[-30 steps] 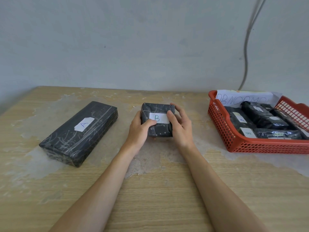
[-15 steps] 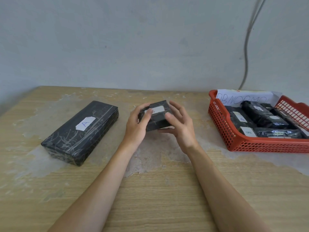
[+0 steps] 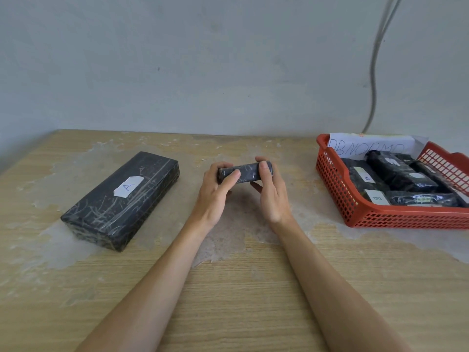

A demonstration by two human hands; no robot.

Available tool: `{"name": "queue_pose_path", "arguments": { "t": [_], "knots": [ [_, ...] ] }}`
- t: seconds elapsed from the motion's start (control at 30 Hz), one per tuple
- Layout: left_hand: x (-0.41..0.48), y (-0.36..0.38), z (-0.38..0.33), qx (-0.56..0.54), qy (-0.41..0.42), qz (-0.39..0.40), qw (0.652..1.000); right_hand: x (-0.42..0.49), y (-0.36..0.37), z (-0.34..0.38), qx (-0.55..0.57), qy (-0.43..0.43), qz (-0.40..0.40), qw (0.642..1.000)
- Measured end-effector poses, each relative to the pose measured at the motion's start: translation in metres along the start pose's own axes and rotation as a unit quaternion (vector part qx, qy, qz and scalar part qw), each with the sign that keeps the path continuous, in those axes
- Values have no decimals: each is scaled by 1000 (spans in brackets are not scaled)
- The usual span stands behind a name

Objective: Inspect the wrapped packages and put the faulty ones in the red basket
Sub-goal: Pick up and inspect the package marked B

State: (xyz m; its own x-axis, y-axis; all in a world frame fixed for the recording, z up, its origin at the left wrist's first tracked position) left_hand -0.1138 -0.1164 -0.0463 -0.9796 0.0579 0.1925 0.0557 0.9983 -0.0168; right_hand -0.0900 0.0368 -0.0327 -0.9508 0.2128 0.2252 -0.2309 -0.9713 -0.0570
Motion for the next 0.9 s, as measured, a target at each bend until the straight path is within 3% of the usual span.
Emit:
{"name": "queue_pose_path", "arguments": {
  "t": [0.43, 0.57, 0.9],
  "knots": [
    [-3, 2, 5, -23, -26, -27, 999, -3, 0, 2, -22, -24, -9, 999],
    [-4, 5, -3, -26, -2, -3, 1000, -1, -5, 4, -13, -22, -29, 999],
    [-7, 2, -12, -39, -12, -14, 999, -4, 3, 1, -72, -33, 10, 997]
  ]
}}
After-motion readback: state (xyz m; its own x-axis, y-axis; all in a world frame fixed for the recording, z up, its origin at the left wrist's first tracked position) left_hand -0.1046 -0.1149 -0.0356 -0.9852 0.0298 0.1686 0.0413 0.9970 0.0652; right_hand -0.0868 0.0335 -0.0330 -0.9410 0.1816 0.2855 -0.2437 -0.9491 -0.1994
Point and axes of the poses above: each hand's wrist, its own x-axis towards the middle knuckle, its own y-axis out of the palm, z = x × y, the point moved 8 cm from there along x, towards the middle knuckle, and after that the axes turned 2 degrees about -z, right-handed, at the moved point
